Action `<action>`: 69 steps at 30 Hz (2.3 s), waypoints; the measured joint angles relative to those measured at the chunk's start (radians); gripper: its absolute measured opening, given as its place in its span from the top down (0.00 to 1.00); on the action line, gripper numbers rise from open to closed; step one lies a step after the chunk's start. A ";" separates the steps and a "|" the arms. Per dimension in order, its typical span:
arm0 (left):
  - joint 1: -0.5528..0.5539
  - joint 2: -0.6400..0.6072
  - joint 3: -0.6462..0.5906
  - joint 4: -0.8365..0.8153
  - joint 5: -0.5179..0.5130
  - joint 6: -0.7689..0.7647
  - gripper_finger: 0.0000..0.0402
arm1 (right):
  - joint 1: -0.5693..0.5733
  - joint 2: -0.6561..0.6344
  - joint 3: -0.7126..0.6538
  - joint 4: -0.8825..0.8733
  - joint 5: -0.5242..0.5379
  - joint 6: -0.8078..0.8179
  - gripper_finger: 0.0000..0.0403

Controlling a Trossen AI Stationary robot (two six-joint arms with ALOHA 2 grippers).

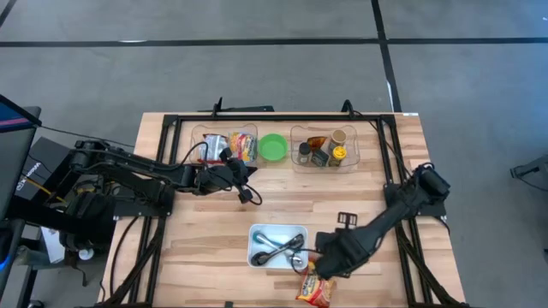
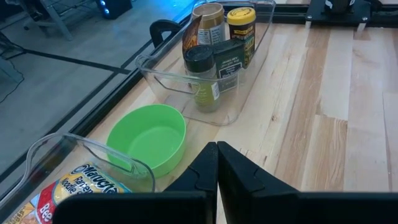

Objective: Pick & Place Food Item
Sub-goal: Put the orange noodle pack into the left transparent bin

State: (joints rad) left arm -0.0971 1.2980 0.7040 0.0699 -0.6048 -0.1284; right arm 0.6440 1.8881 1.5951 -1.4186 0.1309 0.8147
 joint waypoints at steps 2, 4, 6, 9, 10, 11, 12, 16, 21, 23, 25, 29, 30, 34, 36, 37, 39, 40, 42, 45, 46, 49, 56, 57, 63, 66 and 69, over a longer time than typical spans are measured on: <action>0.000 0.000 0.000 0.000 0.000 0.000 0.99 | 0.029 0.000 0.000 -0.019 0.009 0.048 0.81; 0.000 0.000 0.000 0.000 0.000 0.000 0.99 | 0.057 0.000 0.000 -0.033 0.012 0.097 0.81; 0.000 0.000 0.000 0.000 0.000 0.000 0.99 | 0.088 0.000 0.000 -0.040 0.032 0.144 0.81; 0.000 0.000 0.000 0.000 0.000 0.000 0.99 | 0.128 0.000 0.000 -0.032 0.070 0.173 0.81; 0.000 0.000 0.000 0.000 0.000 0.000 0.99 | 0.139 0.000 0.000 -0.031 0.086 0.189 0.81; 0.000 0.000 0.000 0.000 0.000 0.000 0.99 | 0.147 0.000 0.000 -0.032 0.102 0.209 0.81; 0.000 0.000 0.000 0.000 0.000 0.000 0.99 | 0.155 0.000 0.000 -0.032 0.109 0.227 0.81; 0.000 0.000 0.000 -0.001 0.000 0.000 0.99 | 0.162 0.000 0.000 -0.039 0.094 0.267 0.81; 0.000 0.000 0.000 -0.001 0.000 0.000 0.99 | 0.161 0.000 0.000 -0.034 0.051 0.238 0.81; 0.000 0.000 0.000 -0.001 0.000 0.000 0.99 | 0.161 0.000 0.000 -0.035 0.036 0.191 0.81; 0.000 0.000 0.000 -0.001 0.000 0.000 0.99 | 0.163 0.000 0.000 -0.022 0.036 0.184 0.81; 0.000 0.000 0.000 -0.001 0.000 0.000 0.99 | 0.169 0.000 -0.001 0.057 0.056 0.133 0.81; 0.000 0.000 0.000 -0.001 0.000 0.000 0.99 | 0.172 0.000 -0.001 0.082 0.081 0.103 0.81; 0.000 0.000 0.000 -0.001 0.000 0.000 0.99 | 0.200 0.000 -0.001 0.211 0.154 -0.097 0.81; 0.000 0.000 0.000 -0.001 0.000 0.017 0.99 | 0.217 0.000 -0.001 0.267 0.171 -0.228 0.81; 0.000 0.000 0.000 -0.001 0.000 0.021 0.99 | 0.227 0.000 -0.001 0.285 0.176 -0.289 0.81; 0.000 0.000 0.000 -0.001 -0.001 0.021 0.99 | 0.243 0.000 -0.001 0.302 0.181 -0.381 0.81; 0.000 0.000 0.000 -0.001 -0.001 0.021 0.99 | 0.251 0.000 -0.001 0.310 0.189 -0.411 0.81; 0.000 0.000 0.000 -0.001 0.000 0.020 0.99 | 0.254 0.000 -0.001 0.322 0.187 -0.410 0.81; 0.000 0.000 0.000 0.002 0.000 0.020 0.99 | 0.251 -0.004 -0.001 0.344 0.185 -0.375 0.81; 0.000 0.000 0.000 0.004 -0.001 0.020 0.99 | 0.250 -0.008 -0.001 0.356 0.181 -0.379 0.81; 0.000 0.000 0.000 0.006 -0.001 0.019 0.99 | 0.245 -0.018 -0.001 0.418 0.159 -0.438 0.81; 0.000 0.000 0.000 0.007 0.000 0.019 0.99 | 0.267 -0.075 -0.004 0.453 0.158 -0.494 0.81; 0.000 0.000 0.000 0.007 0.000 0.019 0.99 | 0.270 -0.086 -0.012 0.467 0.159 -0.515 0.81; 0.000 0.000 0.000 0.007 0.000 0.019 0.99 | 0.271 -0.190 -0.124 0.565 0.161 -0.578 0.81; 0.000 0.000 0.000 0.009 0.000 0.019 0.99 | 0.267 -0.272 -0.250 0.633 0.159 -0.549 0.81; 0.000 0.000 0.000 0.009 -0.001 0.019 0.99 | 0.267 -0.375 -0.406 0.755 0.159 -0.529 0.81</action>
State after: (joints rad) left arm -0.0971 1.2980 0.7040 0.0788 -0.6056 -0.1093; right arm 0.9106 1.5131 1.1895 -0.6637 0.2901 0.2857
